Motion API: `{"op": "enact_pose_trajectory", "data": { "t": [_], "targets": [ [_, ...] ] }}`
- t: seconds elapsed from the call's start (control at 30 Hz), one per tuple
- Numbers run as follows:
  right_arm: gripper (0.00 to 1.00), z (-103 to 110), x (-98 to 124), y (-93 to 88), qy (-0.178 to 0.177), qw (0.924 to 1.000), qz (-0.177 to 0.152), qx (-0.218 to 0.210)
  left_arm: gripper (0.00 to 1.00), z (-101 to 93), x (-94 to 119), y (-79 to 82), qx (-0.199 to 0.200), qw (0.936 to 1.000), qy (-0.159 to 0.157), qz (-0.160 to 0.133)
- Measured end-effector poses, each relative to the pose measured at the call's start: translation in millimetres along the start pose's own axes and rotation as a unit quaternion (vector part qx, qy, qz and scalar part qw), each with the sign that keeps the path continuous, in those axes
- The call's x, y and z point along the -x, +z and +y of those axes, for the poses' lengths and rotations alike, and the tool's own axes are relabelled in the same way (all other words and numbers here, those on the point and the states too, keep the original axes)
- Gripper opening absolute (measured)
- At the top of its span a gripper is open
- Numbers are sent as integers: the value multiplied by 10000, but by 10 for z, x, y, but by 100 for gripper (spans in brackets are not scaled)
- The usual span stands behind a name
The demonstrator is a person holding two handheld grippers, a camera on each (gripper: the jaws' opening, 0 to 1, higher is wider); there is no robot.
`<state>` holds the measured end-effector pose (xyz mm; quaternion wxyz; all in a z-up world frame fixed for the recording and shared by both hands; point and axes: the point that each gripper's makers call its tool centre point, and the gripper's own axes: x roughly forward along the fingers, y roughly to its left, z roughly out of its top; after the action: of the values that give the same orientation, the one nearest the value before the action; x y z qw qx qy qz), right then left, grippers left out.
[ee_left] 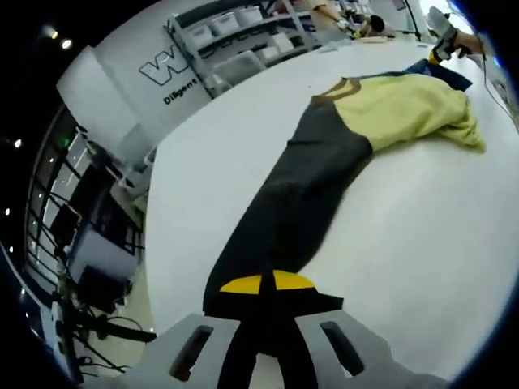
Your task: Fold the garment on the visible template until the final outline fits inside the template.
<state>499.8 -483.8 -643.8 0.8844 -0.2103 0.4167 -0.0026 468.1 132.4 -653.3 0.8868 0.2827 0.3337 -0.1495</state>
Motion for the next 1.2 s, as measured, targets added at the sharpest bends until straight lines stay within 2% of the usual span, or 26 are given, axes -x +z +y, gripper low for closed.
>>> {"op": "enact_pose_trajectory", "data": {
  "t": [0.2, 0.33, 0.57, 0.63, 0.73, 0.83, 0.9, 1.0, 1.13, 1.2],
  "targets": [
    [0, -69, -63, -103, -24, 9999, 107, -93, 2, 73, -38, -5, 54, 10000, 5, -20],
    [0, -106, -88, -155, -8, 9995, 157, -267, 2, 134, -47, 12, 35, 9999, 160, 9],
    [0, -60, -85, -154, 155, 9990, -22, -414, 3, 135, -72, 16, 60, 9998, 191, 84],
    [0, -38, -59, -114, 227, 9989, -173, -379, 10, 119, -58, 20, 111, 9998, 160, 77],
    [16, 16, 2, -47, 395, 9970, -348, -566, 28, 92, -9, 56, 223, 9997, 105, -4],
    [29, 149, 101, 83, 830, 9891, -713, -986, 37, 41, 55, 122, 436, 9990, -1, -132],
    [41, 219, 187, 128, 1035, 9851, -842, -1082, 42, -14, 95, 176, 559, 9980, -119, -253],
    [51, 356, 299, 171, 1353, 9806, -965, -1037, 52, -70, 145, 229, 635, 9973, -197, -326],
    [60, 606, 480, 216, 1782, 9741, -1167, -760, 61, -205, 226, 332, 667, 9959, -373, -483],
    [65, 766, 580, 257, 2044, 9679, -1331, -609, 66, -251, 250, 366, 610, 9959, -414, -530]
  ]
}}
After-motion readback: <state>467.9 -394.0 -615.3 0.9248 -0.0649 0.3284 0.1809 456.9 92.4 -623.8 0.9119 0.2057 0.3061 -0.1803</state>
